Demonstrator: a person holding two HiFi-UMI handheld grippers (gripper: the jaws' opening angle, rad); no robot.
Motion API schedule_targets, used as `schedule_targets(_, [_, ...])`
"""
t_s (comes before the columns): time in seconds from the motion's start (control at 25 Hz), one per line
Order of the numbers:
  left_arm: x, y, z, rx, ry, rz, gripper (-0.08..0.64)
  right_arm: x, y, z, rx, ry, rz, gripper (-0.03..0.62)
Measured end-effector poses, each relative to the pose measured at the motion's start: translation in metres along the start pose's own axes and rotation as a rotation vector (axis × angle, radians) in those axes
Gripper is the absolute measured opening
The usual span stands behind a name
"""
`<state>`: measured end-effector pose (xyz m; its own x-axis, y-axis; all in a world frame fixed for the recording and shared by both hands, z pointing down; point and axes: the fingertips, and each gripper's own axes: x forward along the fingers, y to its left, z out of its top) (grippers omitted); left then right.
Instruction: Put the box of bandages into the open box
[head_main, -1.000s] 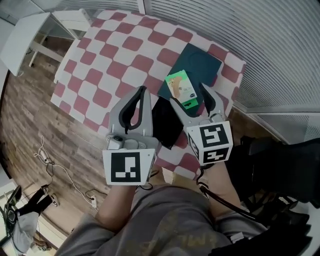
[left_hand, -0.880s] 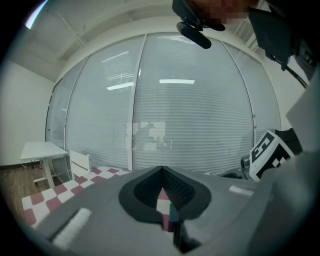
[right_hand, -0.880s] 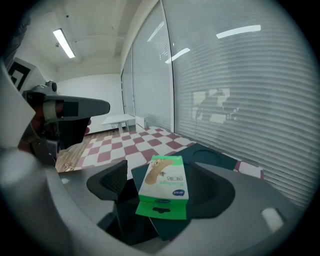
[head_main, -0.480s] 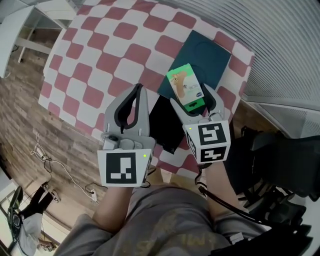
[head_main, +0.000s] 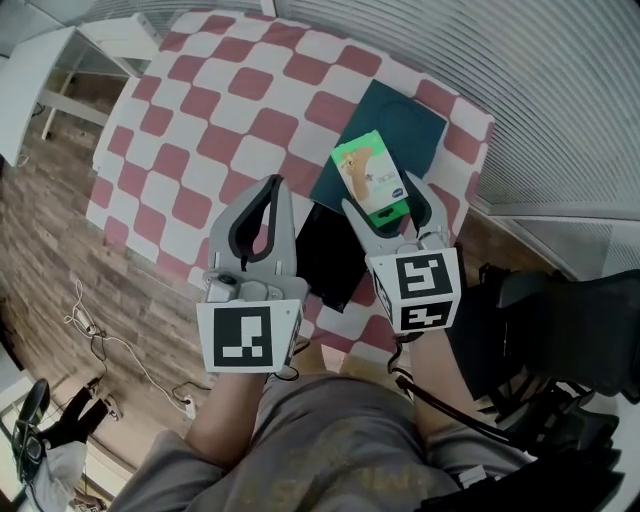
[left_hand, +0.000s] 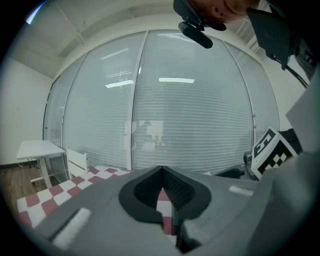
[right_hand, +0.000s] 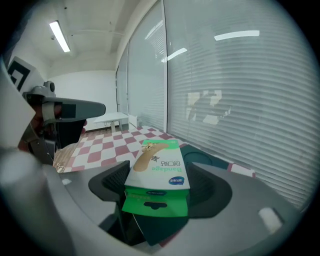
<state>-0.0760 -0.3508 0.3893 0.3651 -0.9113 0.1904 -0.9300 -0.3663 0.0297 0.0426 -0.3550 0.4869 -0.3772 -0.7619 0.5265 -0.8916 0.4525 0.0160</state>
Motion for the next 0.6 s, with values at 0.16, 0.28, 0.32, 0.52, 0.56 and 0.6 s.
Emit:
schedule_targets(0.16, [-0.017, -0.007, 0.029, 0.033, -0.034, 0.02, 0.0, -0.032, -0.004, 0.041, 0.005, -0.088, -0.003, 0.382])
schedule_targets(0.28, [-0.038, -0.01, 0.047, 0.048, -0.059, 0.055, 0.001, -0.061, -0.003, 0.074, -0.006, -0.16, 0.003, 0.382])
schedule_targets(0.32, [-0.04, -0.009, 0.056, 0.057, -0.09, 0.07, 0.0, -0.066, -0.004, 0.091, -0.022, -0.198, 0.006, 0.382])
schedule_targets(0.52, [-0.066, -0.012, 0.103, 0.106, -0.224, 0.133, 0.0, -0.107, -0.001, 0.156, -0.087, -0.337, 0.017, 0.382])
schedule_targets(0.56, [-0.076, -0.016, 0.111, 0.111, -0.237, 0.141, 0.0, -0.118, 0.002, 0.161, -0.095, -0.352, 0.018, 0.381])
schedule_targets(0.6, [-0.085, -0.019, 0.117, 0.114, -0.246, 0.15, 0.0, -0.128, 0.005, 0.165, -0.103, -0.364, 0.019, 0.38])
